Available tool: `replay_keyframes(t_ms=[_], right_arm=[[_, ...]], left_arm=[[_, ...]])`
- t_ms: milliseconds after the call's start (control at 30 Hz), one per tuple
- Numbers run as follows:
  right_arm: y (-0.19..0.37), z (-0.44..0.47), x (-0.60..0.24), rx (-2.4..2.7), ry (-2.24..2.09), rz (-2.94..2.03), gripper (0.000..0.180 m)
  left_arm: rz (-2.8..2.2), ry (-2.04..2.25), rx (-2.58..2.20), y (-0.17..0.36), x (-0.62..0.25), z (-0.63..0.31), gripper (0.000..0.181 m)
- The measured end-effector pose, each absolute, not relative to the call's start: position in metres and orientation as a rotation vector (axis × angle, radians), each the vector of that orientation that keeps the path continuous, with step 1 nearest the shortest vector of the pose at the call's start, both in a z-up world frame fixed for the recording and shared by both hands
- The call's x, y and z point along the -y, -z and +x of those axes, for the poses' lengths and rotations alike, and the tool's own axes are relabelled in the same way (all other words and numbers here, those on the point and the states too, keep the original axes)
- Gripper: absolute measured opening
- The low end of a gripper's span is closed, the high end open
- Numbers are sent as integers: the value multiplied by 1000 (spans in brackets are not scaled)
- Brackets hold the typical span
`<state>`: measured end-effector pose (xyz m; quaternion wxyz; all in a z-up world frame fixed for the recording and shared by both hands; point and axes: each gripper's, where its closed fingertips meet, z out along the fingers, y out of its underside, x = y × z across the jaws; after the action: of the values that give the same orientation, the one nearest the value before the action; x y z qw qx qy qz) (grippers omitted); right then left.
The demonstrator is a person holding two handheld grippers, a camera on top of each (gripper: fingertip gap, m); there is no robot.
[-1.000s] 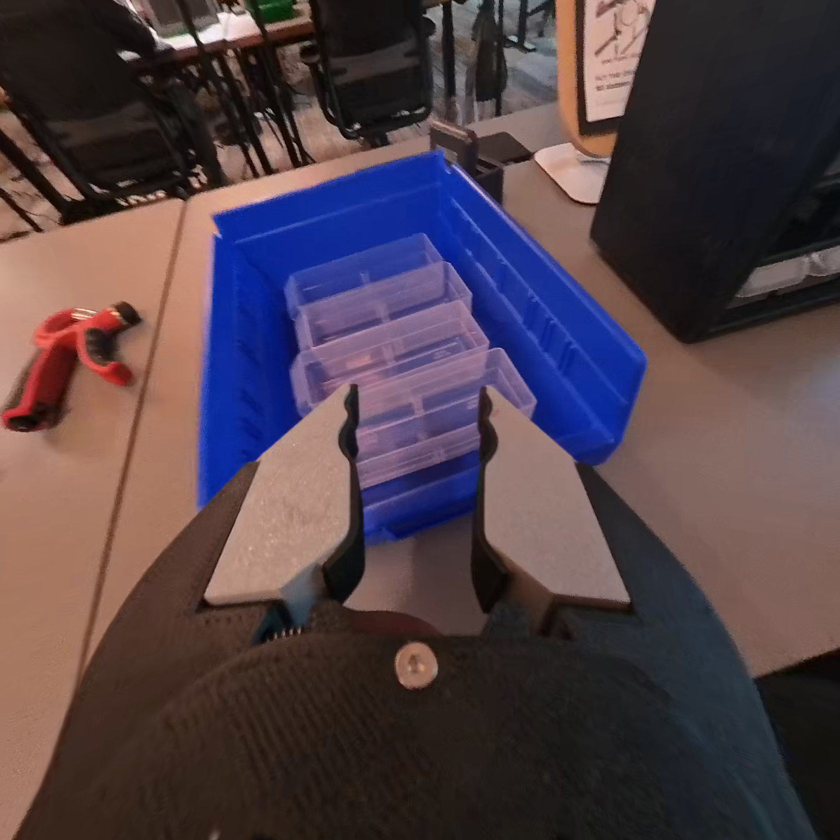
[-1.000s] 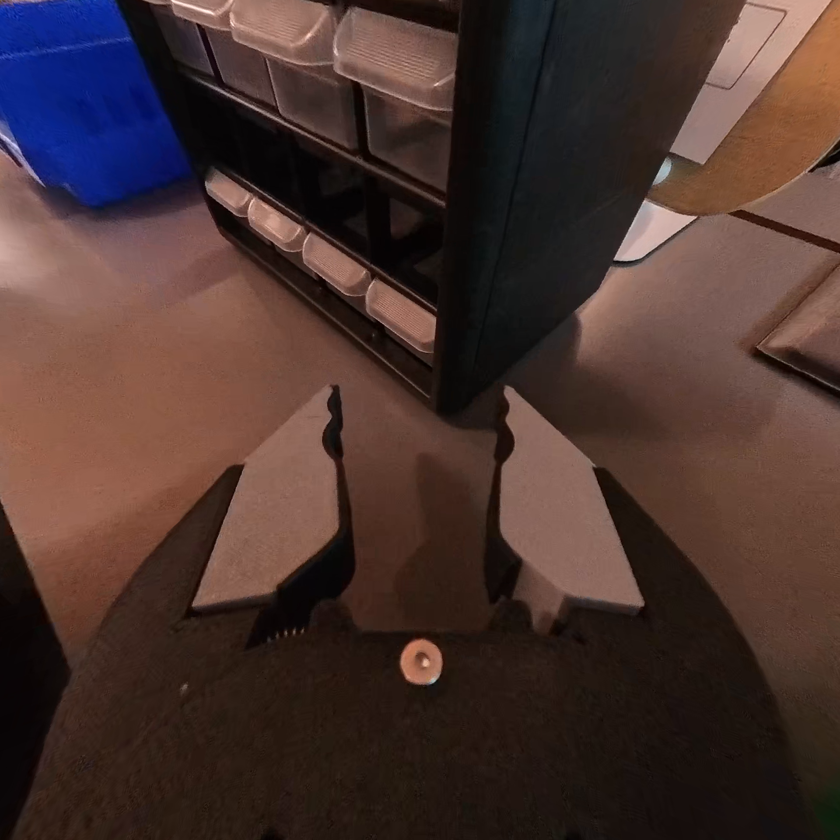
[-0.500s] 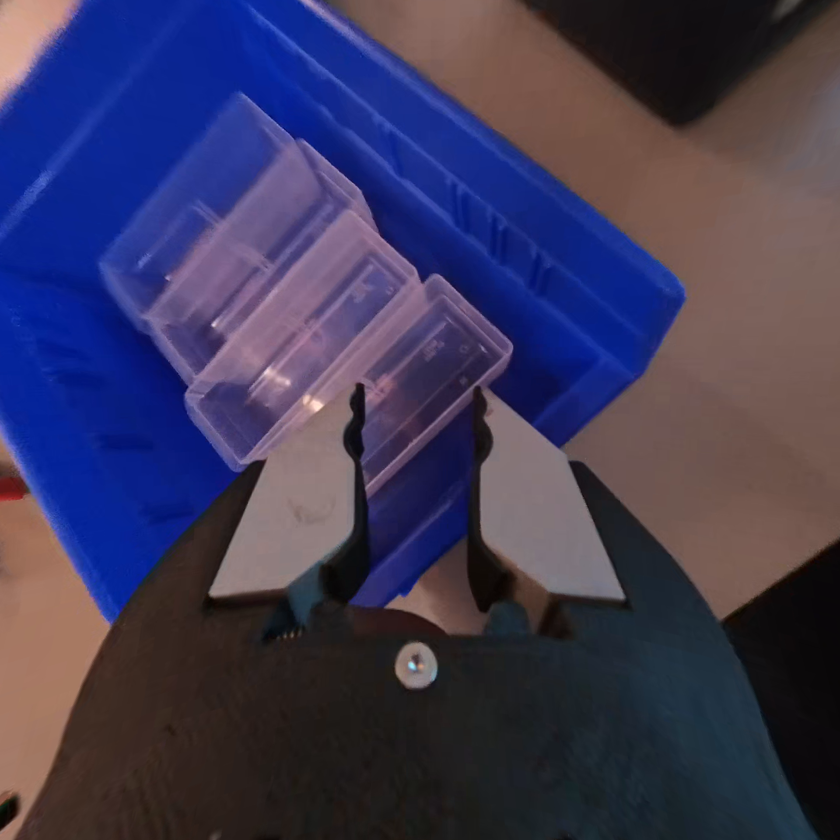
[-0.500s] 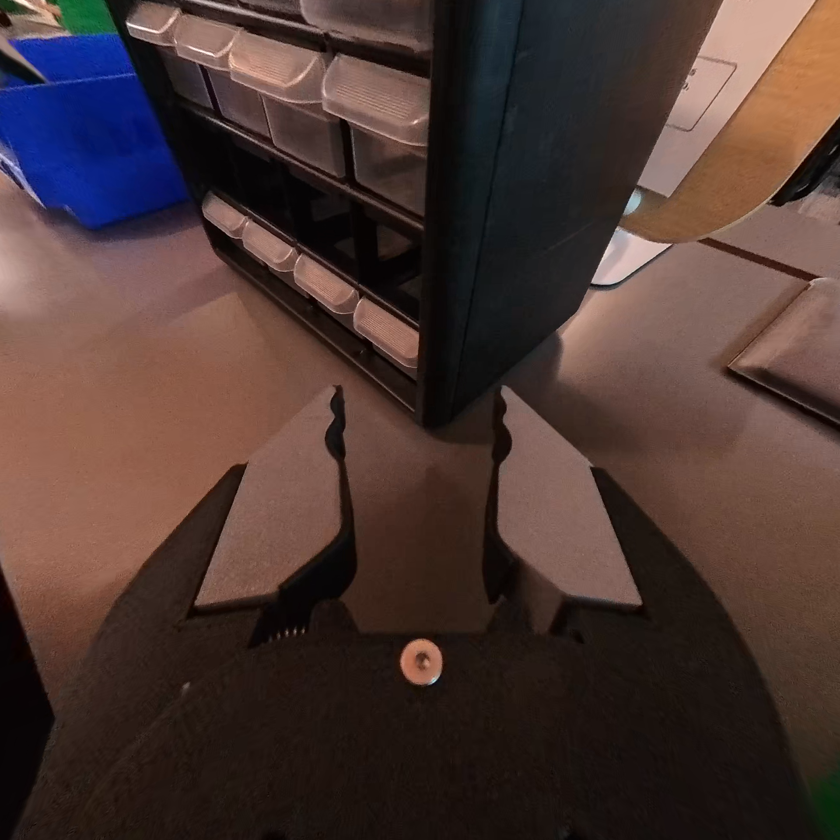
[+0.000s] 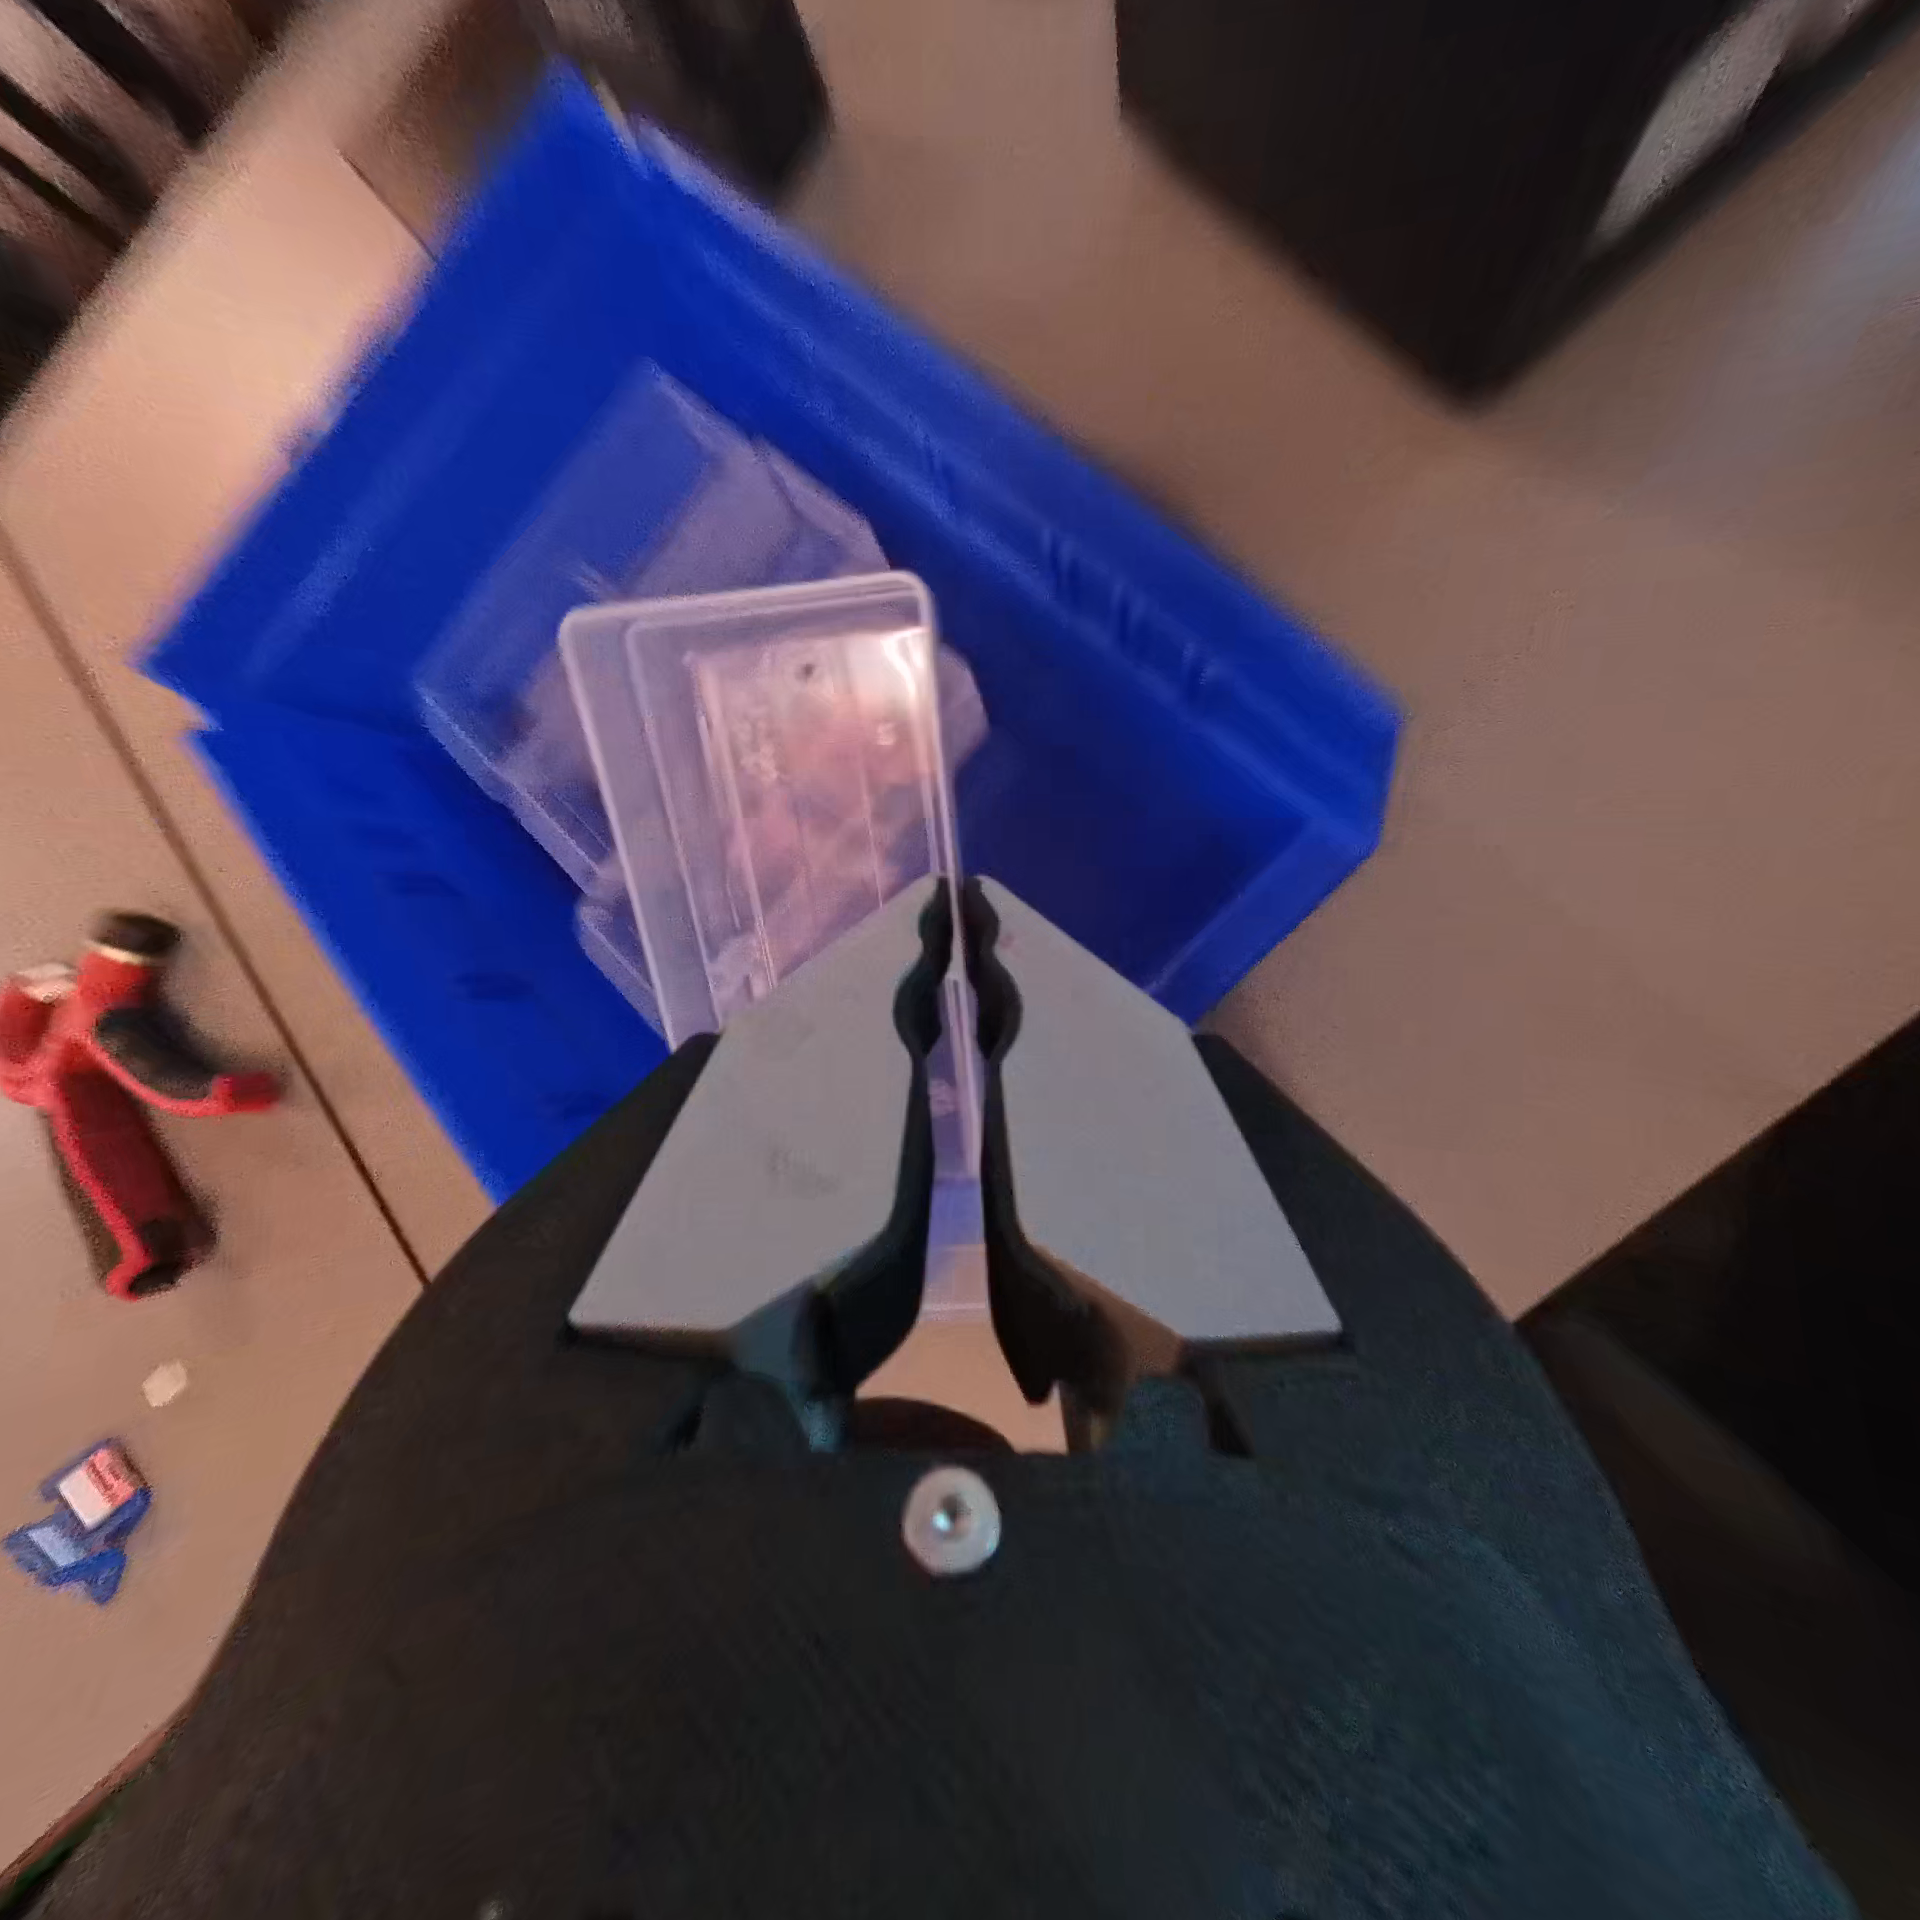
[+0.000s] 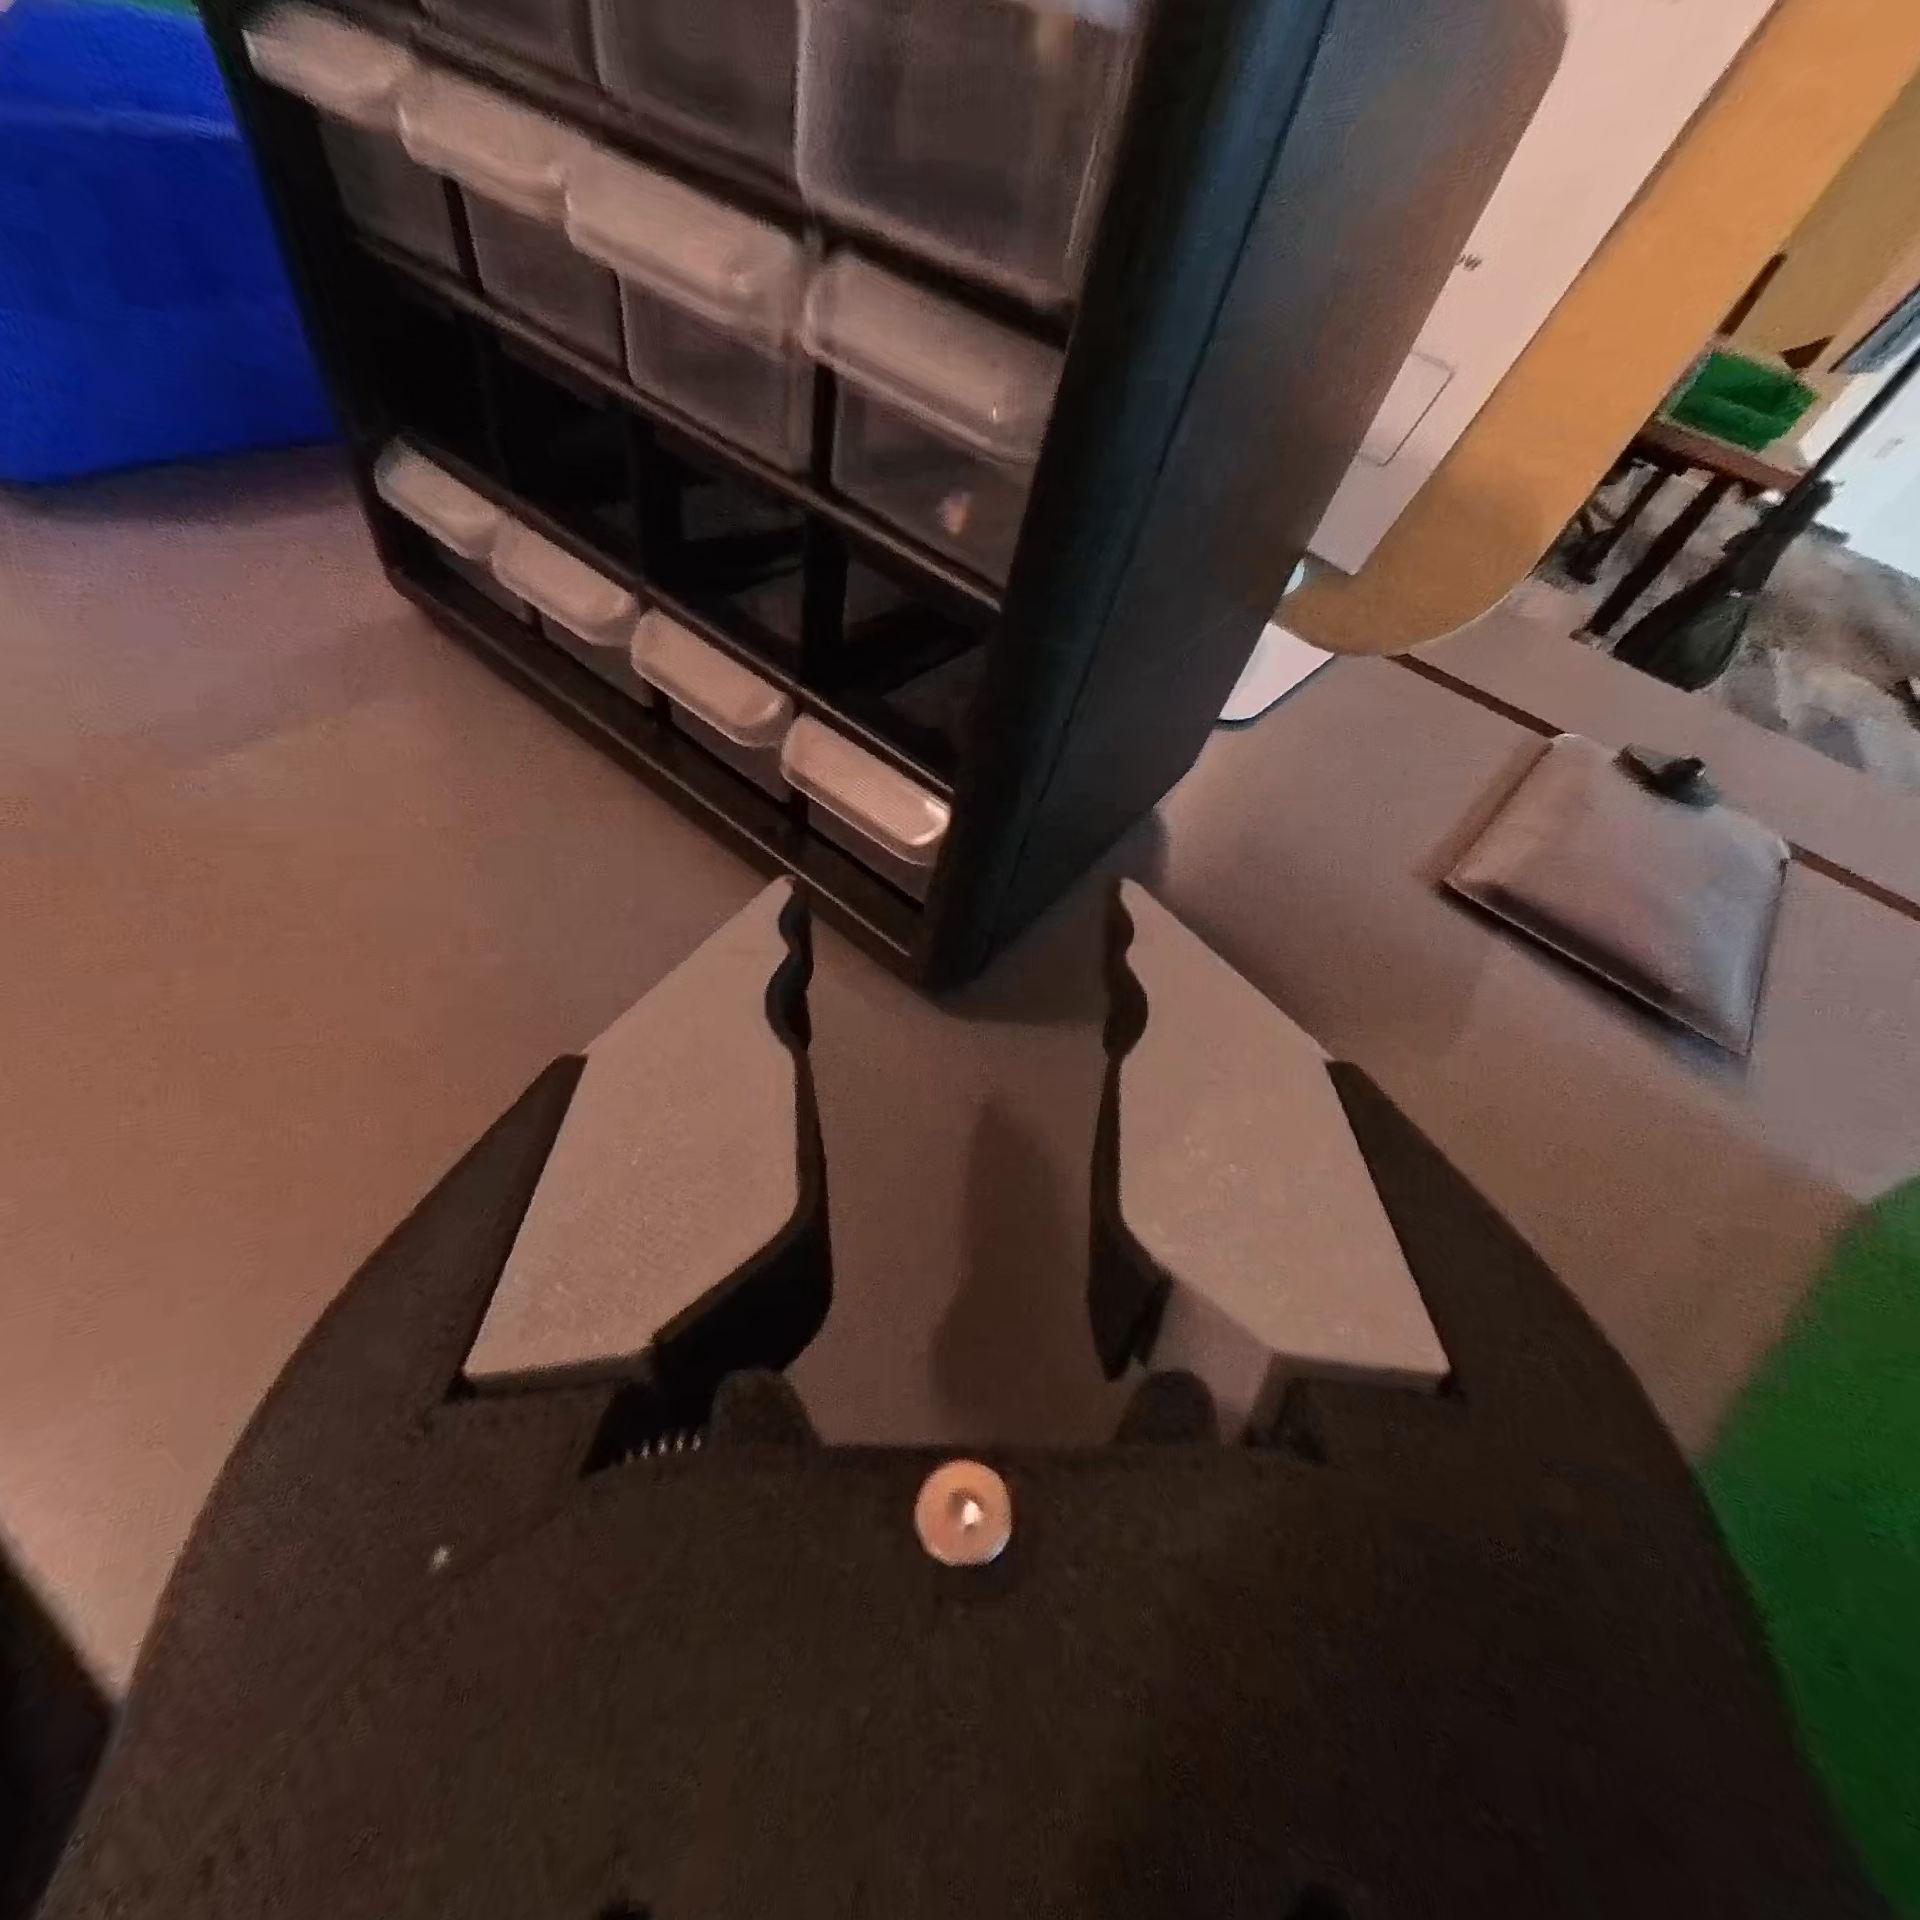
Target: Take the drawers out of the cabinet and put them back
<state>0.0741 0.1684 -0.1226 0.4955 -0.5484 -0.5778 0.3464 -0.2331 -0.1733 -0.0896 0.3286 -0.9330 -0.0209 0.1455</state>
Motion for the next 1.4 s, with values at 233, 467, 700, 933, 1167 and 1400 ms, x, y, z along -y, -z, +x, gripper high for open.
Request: replay_keyframes(t_ms=[233, 467, 700, 933, 1167, 1400], right_arm=[[31, 67, -35, 1511, -1104, -1206, 85], [13, 27, 59, 1506, -1308, -1124, 92], [49, -2, 46, 1466, -1222, -1204, 86], [65, 8, 18, 1457, -1192, -1222, 48], [49, 37, -10, 1365, -1514, -1358, 47], [51, 75, -22, 1220, -2032, -1579, 46]], left_arm=[[-1712, -158, -73, -48, 126, -112, 0], [-1452, 132, -116, -54, 65, 11, 0], [-1377, 254, 7, -31, 27, 36, 0], [-1399, 358, 10, -13, 15, 38, 3], [-1582, -75, -426, 6, 37, 51, 23], [-1565, -264, -873, 68, 23, 90, 46]])
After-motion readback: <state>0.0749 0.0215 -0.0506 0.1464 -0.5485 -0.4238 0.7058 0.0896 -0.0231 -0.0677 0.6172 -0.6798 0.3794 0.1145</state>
